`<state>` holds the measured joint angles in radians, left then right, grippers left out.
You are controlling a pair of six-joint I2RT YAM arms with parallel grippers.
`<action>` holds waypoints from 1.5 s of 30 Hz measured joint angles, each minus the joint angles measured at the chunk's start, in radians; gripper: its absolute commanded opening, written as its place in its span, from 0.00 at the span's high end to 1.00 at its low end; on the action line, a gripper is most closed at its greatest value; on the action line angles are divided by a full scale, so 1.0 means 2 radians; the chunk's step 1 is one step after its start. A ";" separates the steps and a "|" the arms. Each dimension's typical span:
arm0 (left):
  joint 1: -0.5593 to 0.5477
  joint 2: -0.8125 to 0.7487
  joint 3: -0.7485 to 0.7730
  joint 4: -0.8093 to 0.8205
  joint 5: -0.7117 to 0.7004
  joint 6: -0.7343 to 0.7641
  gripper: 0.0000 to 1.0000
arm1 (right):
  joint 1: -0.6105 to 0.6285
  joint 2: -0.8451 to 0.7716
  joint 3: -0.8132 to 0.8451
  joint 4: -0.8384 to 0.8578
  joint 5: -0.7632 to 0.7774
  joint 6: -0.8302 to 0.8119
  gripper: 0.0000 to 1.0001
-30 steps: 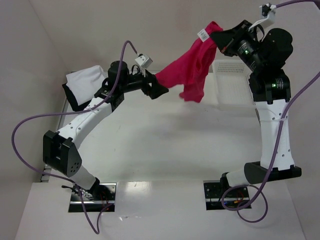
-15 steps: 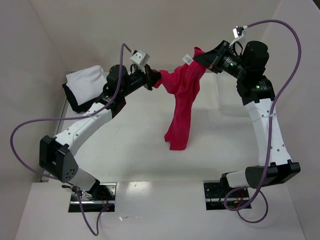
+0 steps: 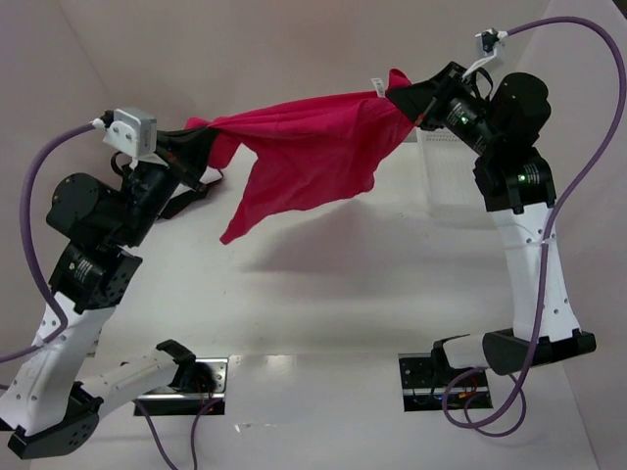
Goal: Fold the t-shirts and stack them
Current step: Move the tshirt to the center of the board
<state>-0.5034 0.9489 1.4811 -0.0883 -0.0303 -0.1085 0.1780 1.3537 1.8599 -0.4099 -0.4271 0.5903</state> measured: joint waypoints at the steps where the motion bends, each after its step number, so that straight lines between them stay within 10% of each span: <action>1: 0.000 -0.005 0.000 -0.013 -0.002 0.001 1.00 | 0.001 -0.003 0.000 -0.001 -0.002 -0.001 1.00; 17: -0.005 -0.093 0.039 -0.130 0.004 0.002 1.00 | 0.006 -0.143 -0.008 -0.030 -0.086 0.009 1.00; 28: -0.005 -0.052 -0.038 -0.148 -0.080 0.011 1.00 | 0.007 -0.148 -0.271 -0.026 -0.085 0.012 1.00; 45: 0.015 0.118 -0.037 -0.031 -0.102 0.002 1.00 | 0.019 -0.024 -0.110 -0.032 0.092 -0.081 1.00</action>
<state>-0.4740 1.1854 1.4075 -0.1493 -0.2337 -0.1051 0.2161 1.3052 1.6405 -0.4747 -0.2428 0.4290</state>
